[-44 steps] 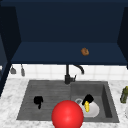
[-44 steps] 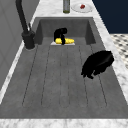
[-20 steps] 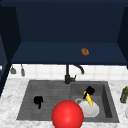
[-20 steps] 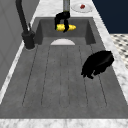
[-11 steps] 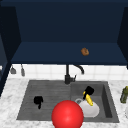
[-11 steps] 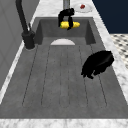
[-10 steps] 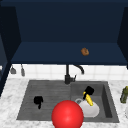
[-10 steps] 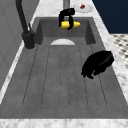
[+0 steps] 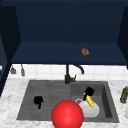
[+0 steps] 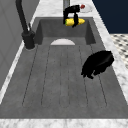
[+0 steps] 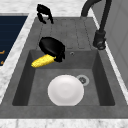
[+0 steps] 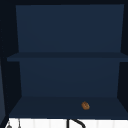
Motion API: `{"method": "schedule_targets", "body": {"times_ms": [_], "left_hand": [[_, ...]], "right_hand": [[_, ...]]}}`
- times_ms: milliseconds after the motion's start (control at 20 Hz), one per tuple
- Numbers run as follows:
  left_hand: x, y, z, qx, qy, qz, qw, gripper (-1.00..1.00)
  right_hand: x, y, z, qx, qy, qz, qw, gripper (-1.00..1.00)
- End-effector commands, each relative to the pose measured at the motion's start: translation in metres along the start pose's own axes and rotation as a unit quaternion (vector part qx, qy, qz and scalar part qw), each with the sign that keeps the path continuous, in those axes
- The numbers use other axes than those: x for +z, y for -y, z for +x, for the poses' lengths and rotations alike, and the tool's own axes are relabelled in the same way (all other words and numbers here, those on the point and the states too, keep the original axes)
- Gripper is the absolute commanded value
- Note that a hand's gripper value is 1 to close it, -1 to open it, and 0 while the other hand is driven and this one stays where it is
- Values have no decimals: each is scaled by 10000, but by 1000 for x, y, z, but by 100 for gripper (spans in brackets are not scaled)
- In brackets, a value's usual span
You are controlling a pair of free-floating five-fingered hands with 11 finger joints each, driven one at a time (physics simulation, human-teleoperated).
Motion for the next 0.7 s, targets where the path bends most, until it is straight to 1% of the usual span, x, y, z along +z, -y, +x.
{"method": "schedule_targets", "body": {"times_ms": [0, 150, 200, 250, 300, 350, 500, 650], "left_hand": [[0, 0, 0, 0, 0, 0, 10000, 0], [0, 0, 0, 0, 0, 0, 10000, 0], [0, 0, 0, 0, 0, 0, 10000, 0], [0, 0, 0, 0, 0, 0, 10000, 0], [0, 0, 0, 0, 0, 0, 10000, 0], [0, 0, 0, 0, 0, 0, 10000, 0], [0, 0, 0, 0, 0, 0, 10000, 0], [0, 0, 0, 0, 0, 0, 10000, 0]], "right_hand": [[13, 10, 2, 623, 368, -53, 9974, 100], [23, 18, 1, 649, 419, -63, 9970, 100], [28, 22, 1, 587, 455, -91, 9972, 100], [33, 29, 3, 452, 522, -121, 9975, 100], [34, 37, 2, 277, 598, -92, 9978, 100], [36, 42, 1, 214, 634, -43, 9977, 100], [43, 55, 1, 260, 765, 68, 9967, 100], [51, 71, 1, 361, 866, 54, 9956, 100]]}}
